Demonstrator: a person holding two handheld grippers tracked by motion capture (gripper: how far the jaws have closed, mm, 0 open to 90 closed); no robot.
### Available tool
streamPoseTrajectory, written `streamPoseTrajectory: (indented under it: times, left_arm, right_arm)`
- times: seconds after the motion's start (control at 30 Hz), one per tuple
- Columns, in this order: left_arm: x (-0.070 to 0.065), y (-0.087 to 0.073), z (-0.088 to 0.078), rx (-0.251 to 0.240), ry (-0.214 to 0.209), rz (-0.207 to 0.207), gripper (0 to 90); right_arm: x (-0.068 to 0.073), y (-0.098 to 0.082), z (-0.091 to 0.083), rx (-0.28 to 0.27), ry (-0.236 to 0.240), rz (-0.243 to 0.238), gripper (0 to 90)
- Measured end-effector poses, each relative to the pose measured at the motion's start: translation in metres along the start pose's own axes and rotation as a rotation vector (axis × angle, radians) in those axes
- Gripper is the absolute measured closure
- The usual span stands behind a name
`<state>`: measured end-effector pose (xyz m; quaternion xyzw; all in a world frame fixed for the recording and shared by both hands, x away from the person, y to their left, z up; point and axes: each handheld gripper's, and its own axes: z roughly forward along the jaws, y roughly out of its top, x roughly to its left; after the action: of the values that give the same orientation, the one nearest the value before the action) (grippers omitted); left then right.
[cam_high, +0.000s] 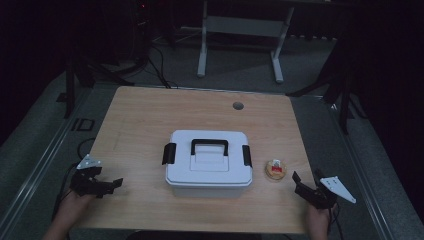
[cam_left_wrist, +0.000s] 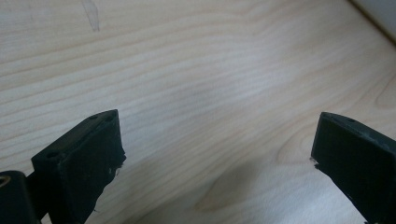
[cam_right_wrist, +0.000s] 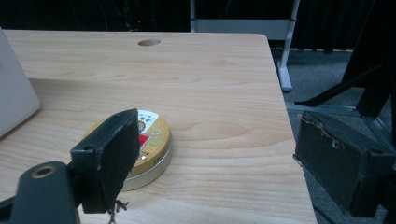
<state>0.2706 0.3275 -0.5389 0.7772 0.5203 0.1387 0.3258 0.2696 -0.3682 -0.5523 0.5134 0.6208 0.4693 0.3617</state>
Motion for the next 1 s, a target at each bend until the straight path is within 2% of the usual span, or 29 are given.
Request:
streamPoseTrajectory:
  times: [0.17,0.23,0.33,0.47,0.57,0.63,0.7,0.87,0.93,1.0]
  left_arm:
    - [0.002,0.001,-0.003,0.061,-0.039,0.057,1.9]
    - [0.002,0.002,-0.004,0.083,-0.024,0.097,2.0]
    - [0.005,0.003,-0.006,0.128,-0.066,0.123,2.0]
    - [0.006,0.004,-0.007,0.204,-0.096,0.187,3.2]
    - [0.006,0.007,-0.008,0.246,-0.098,0.231,3.5]
    - [0.006,0.01,-0.01,0.262,-0.104,0.241,3.5]
    - [0.005,0.013,-0.011,0.285,-0.093,0.27,3.4]
    - [0.002,0.019,-0.014,0.352,-0.125,0.32,3.5]
    - [0.001,0.022,-0.015,0.393,-0.138,0.346,3.5]
    - [0.0,0.023,-0.016,0.421,-0.14,0.371,3.5]
  right_arm:
    - [0.0,0.0,0.0,0.0,0.001,-0.001,13.8]
    - [0.001,0.0,0.0,0.0,0.001,-0.001,13.8]
    - [0.001,0.001,-0.001,-0.01,0.01,-0.006,13.8]
    - [0.0,0.001,-0.002,-0.016,0.014,0.007,13.8]
    - [0.0,0.0,-0.002,-0.014,0.016,0.008,13.8]
    - [0.0,0.0,-0.002,-0.014,0.018,0.004,13.8]
    - [0.001,0.0,-0.002,-0.013,0.02,-0.003,13.8]
    - [0.0,0.0,-0.002,-0.015,0.021,0.001,13.8]
    - [0.0,0.0,-0.002,-0.013,0.025,0.002,13.8]
    - [0.0,0.0,-0.002,-0.01,0.024,-0.002,13.8]
